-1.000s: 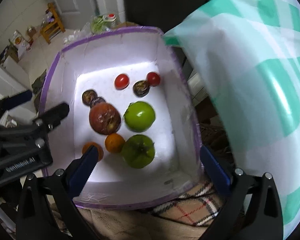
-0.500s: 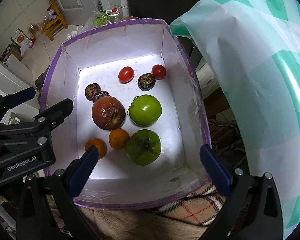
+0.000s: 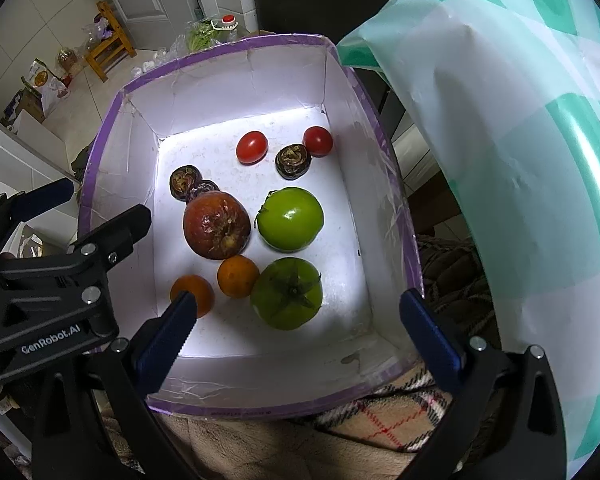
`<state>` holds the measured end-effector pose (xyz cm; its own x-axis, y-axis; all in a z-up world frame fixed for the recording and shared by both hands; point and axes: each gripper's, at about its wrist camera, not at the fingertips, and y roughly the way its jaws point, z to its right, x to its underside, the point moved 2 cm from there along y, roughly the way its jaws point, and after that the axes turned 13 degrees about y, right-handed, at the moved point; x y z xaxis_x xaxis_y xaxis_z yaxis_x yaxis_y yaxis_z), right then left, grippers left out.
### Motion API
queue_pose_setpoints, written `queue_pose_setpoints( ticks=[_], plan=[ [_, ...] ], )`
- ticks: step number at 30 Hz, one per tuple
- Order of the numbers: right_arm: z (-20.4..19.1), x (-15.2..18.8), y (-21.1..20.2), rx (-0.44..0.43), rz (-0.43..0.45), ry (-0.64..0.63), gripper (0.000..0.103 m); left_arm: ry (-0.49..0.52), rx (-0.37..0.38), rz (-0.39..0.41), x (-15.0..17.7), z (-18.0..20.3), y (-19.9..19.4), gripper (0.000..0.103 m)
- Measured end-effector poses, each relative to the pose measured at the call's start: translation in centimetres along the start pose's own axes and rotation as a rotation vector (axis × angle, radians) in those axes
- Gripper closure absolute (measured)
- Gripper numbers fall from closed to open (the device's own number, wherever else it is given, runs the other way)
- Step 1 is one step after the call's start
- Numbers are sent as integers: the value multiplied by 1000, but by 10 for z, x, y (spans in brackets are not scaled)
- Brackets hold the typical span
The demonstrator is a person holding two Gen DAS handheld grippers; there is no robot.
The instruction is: Organize fruits
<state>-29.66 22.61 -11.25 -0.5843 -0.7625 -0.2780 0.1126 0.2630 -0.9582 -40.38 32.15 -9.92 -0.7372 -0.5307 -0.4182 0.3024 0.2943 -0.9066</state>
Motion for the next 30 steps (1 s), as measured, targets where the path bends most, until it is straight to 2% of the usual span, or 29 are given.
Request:
queue_pose_setpoints(
  ticks=[30],
  plan=[
    [6, 2, 10, 5, -34, 11, 2, -10, -9, -16, 1, -1, 2, 11]
  ],
)
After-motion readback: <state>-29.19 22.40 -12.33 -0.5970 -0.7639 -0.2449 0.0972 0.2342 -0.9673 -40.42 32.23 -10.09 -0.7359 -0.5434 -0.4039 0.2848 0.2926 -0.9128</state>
